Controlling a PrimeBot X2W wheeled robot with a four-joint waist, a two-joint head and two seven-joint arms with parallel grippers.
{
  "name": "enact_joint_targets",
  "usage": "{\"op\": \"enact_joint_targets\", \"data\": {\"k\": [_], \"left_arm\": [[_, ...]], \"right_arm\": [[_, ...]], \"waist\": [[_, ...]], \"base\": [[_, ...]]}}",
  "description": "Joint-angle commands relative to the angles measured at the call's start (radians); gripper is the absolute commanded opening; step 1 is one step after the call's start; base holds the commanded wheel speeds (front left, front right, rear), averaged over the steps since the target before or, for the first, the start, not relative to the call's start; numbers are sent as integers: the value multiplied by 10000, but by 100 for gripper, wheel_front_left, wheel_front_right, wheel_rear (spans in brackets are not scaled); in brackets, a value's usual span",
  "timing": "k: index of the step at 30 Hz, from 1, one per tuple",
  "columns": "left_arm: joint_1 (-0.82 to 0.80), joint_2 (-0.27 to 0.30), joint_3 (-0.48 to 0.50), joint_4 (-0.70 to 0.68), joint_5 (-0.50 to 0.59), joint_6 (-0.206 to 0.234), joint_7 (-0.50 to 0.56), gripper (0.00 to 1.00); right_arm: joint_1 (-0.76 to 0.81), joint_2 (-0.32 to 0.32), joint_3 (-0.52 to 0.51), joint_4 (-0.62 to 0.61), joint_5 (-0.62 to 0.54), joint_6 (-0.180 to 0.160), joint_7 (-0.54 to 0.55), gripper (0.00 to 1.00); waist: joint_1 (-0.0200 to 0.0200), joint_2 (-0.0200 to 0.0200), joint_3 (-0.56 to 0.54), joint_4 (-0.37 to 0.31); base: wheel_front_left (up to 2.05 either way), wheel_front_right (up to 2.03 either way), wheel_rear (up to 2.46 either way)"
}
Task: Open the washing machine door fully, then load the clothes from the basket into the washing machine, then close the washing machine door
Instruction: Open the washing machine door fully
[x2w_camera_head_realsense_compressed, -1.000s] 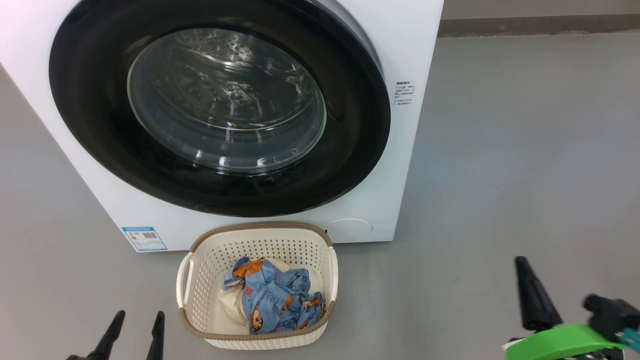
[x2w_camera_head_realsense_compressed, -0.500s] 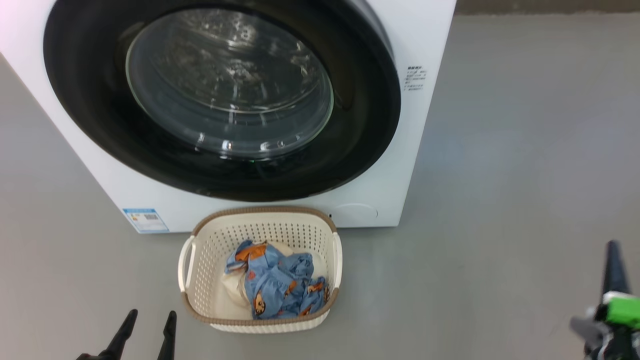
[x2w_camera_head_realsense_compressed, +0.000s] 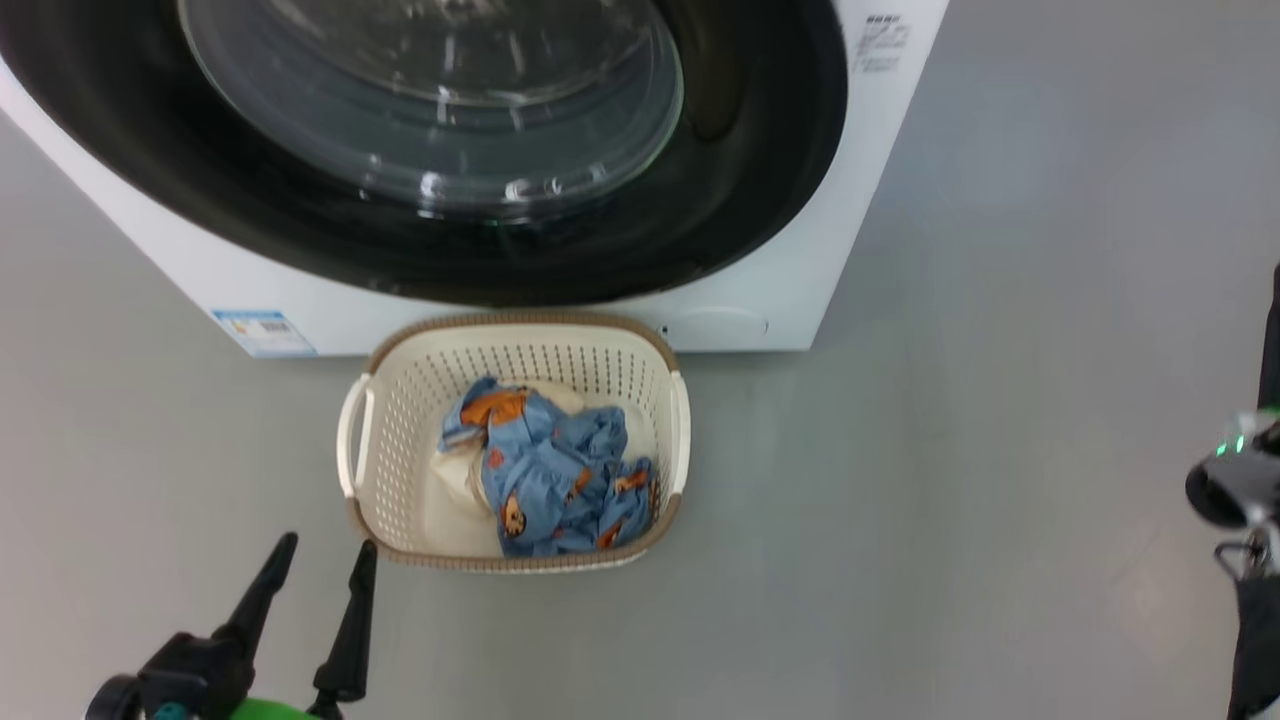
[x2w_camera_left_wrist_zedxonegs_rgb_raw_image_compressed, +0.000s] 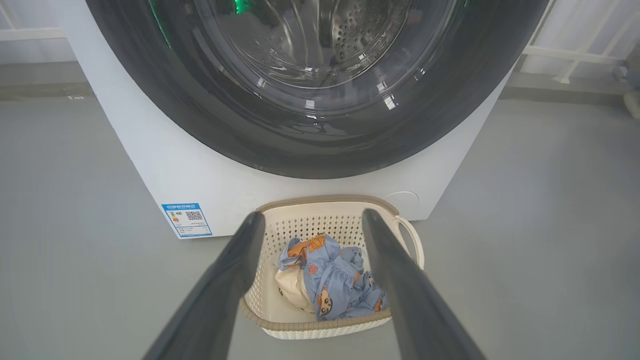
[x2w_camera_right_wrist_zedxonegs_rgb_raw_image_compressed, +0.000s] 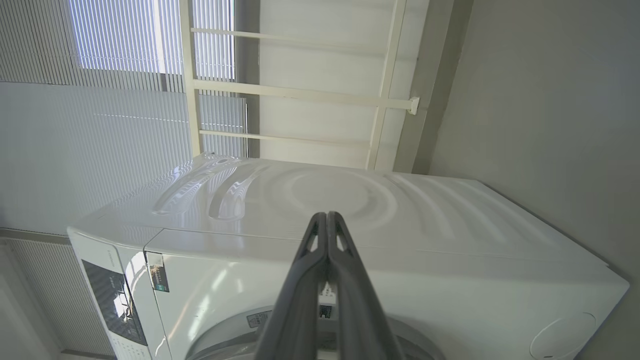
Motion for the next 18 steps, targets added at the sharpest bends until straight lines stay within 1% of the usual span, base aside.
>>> {"op": "enact_joint_targets", "data": {"k": [1,6,9,15,18], "left_arm": [[-224,106,312,-275,-20,71,-67,100],[-294,105,394,-401,165,48,-67,100],[-217,108,477,-508,284,31,-67,100],[-62,138,502,-844,420,-1,-67,100],[-53,137,494,-936,441,-10,-67,100]], "right_arm": [[-236,-186,129,-307,53,-11,91,0],[-1131,-464,180,-172,-84,-11,921,0],[-1730,-600,349,-133,-391,-11,1148,0],[-2952,-723,794,-102,-715,-11,1672,0],[-3479,-728,1201,-160,-854,-11,2056,0]], "waist": [[-2,0,528,105],[-2,0,1022,230],[-2,0,1235,283],[-2,0,1734,432],[-2,0,1952,537]], "base": [[0,0,0],[0,0,0],[0,0,0],[0,0,0],[0,0,0]]}}
